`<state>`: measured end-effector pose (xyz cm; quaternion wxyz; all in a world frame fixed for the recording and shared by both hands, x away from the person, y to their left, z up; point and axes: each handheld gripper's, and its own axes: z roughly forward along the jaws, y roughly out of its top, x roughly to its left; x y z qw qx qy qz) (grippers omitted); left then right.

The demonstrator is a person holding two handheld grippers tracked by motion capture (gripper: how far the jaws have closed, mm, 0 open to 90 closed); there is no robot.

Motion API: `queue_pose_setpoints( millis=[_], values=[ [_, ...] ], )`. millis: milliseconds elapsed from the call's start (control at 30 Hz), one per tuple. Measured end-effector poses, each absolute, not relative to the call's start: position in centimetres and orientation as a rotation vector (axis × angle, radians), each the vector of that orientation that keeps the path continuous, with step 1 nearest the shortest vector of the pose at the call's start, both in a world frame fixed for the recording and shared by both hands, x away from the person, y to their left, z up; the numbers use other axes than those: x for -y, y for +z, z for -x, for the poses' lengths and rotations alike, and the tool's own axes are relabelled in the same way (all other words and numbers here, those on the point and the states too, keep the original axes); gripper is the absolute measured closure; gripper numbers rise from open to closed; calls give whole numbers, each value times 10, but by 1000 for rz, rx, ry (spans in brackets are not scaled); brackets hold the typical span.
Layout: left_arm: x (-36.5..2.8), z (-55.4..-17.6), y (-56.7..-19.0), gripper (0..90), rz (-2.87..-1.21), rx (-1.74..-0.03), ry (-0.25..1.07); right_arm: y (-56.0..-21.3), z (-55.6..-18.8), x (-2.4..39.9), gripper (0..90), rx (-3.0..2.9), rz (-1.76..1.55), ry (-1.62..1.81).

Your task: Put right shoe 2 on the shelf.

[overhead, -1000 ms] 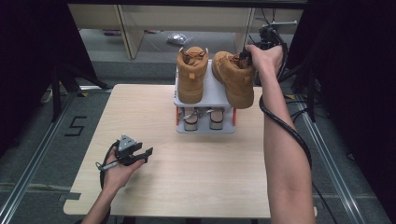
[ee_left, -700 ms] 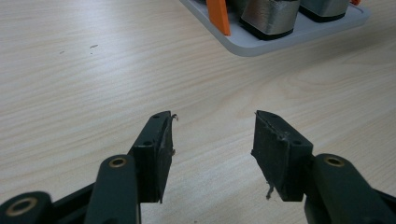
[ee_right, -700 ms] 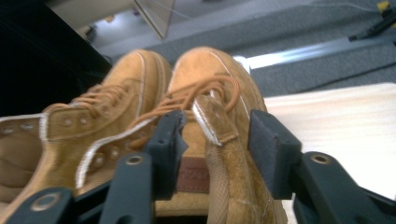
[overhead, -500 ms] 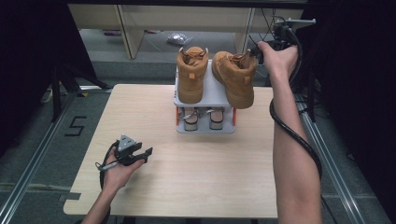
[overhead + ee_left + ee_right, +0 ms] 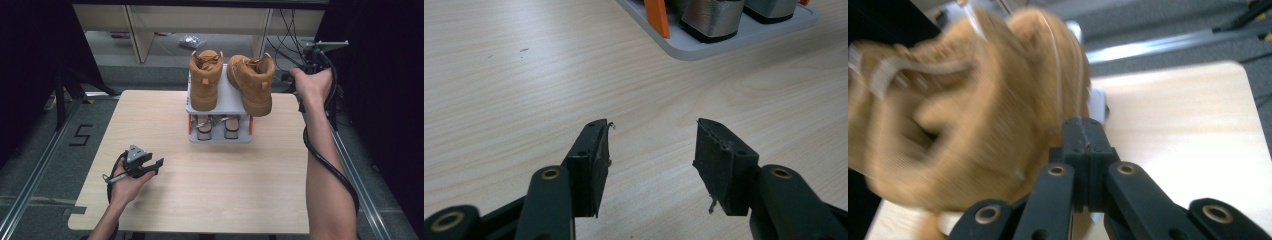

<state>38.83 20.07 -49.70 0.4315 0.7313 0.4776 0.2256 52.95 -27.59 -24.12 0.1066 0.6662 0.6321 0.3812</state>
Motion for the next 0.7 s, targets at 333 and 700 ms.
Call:
queue_pose_setpoints(
  millis=[333,700],
  values=[
    [-200,-388,-498,474,-1829,-1193,556,-290,-503,268,900,-1970,-1983,1067],
    [-200,-388,-499,474,-1832,-1196,556,-311,-495,259,900,-2045,-1892,1012]
  ],
)
